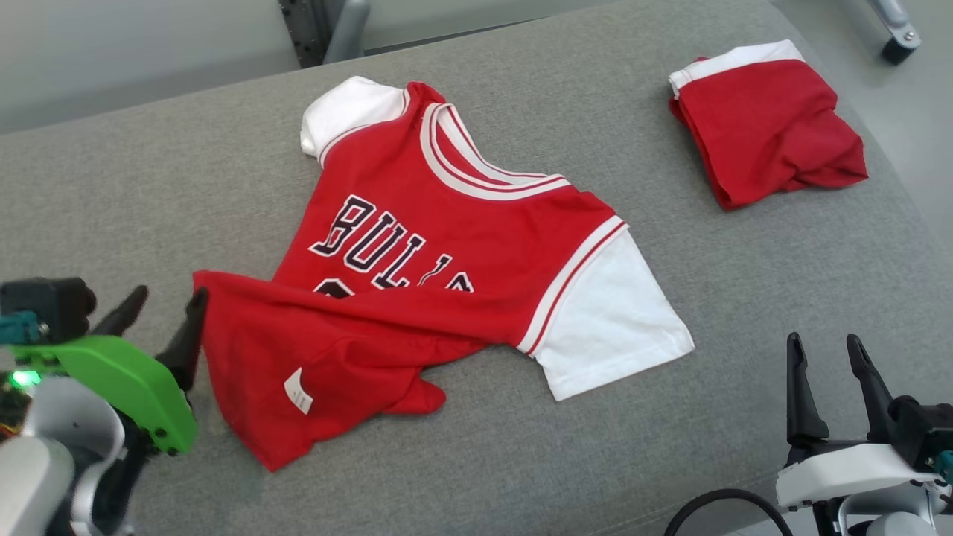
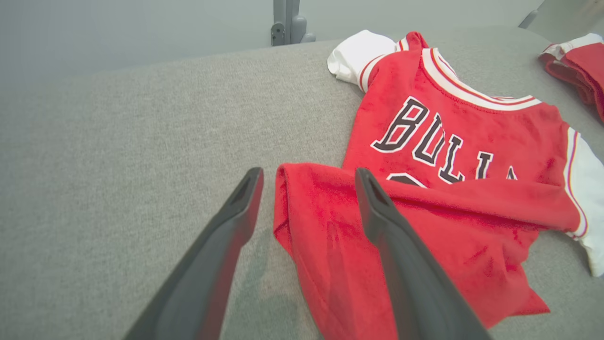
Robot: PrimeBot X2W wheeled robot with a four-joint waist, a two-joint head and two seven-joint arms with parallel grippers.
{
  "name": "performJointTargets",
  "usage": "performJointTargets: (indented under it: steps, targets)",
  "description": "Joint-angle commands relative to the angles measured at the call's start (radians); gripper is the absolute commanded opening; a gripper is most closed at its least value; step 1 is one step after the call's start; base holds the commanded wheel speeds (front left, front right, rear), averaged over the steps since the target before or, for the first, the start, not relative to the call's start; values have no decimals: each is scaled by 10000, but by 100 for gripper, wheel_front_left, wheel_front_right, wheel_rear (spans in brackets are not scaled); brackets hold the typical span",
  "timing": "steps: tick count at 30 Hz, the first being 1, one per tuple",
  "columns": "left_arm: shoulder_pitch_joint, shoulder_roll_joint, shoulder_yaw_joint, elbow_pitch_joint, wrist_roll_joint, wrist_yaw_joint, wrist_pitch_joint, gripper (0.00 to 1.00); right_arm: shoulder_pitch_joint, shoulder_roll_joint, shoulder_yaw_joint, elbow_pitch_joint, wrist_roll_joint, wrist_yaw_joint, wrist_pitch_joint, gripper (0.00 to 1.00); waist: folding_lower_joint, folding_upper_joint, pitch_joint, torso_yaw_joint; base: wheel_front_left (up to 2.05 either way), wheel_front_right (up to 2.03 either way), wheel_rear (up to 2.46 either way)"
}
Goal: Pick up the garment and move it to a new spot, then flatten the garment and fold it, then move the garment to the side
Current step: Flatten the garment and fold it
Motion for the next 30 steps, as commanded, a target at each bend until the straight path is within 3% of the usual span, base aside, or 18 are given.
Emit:
performJointTargets:
  steps: [1, 3, 7, 12, 19, 25, 26, 27, 28, 30]
  targets:
    - [392, -289, 57, -152, -110, 225, -300, 100, 141, -25, -69, -73, -106, -15, -26, 100, 0, 114, -209, 554, 0, 0, 0]
    - [948, -788, 30, -376, -219, 564, -791, 100, 196, -27, -155, -117, -243, -15, -26, 100, 0, 114, -246, 840, 0, 0, 0]
    - [1557, -1709, -388, -98, -326, 726, -1184, 100, 206, -24, -169, -217, -573, -15, -26, 100, 0, 114, -274, 1305, 0, 0, 0]
    - [1610, -2648, -877, 1078, -727, 349, -1143, 100, 79, -24, -203, -289, -801, -15, -26, 100, 0, 114, -306, 1586, 0, 0, 0]
    - [1045, -3186, -1097, 2844, -902, -277, -1153, 100, 152, -25, -71, -270, -868, -15, -26, 100, 0, 114, -335, 1602, 0, 0, 0]
    - [718, -3490, -969, 3383, -1080, -743, -1352, 100, 292, -25, -18, -205, -799, -15, -26, 100, 0, 114, -371, 1440, 0, 0, 0]
    - [682, -3513, -965, 3401, -1106, -807, -1351, 93, 302, -25, -24, -206, -786, -15, -26, 100, 0, 114, -373, 1416, 0, 0, 0]
    - [682, -3513, -965, 3401, -1106, -807, -1351, 93, 302, -25, -24, -206, -786, -15, -26, 100, 0, 114, -373, 1416, 0, 0, 0]
    - [661, -3530, -958, 3415, -1140, -842, -1354, 83, 305, -22, -11, -207, -774, -15, -26, 100, 0, 114, -375, 1387, 0, 0, 0]
    - [646, -3496, -972, 3443, -1126, -884, -1372, 44, 314, -24, 6, -195, -756, -15, -26, 100, 0, 114, -379, 1326, 0, 0, 0]
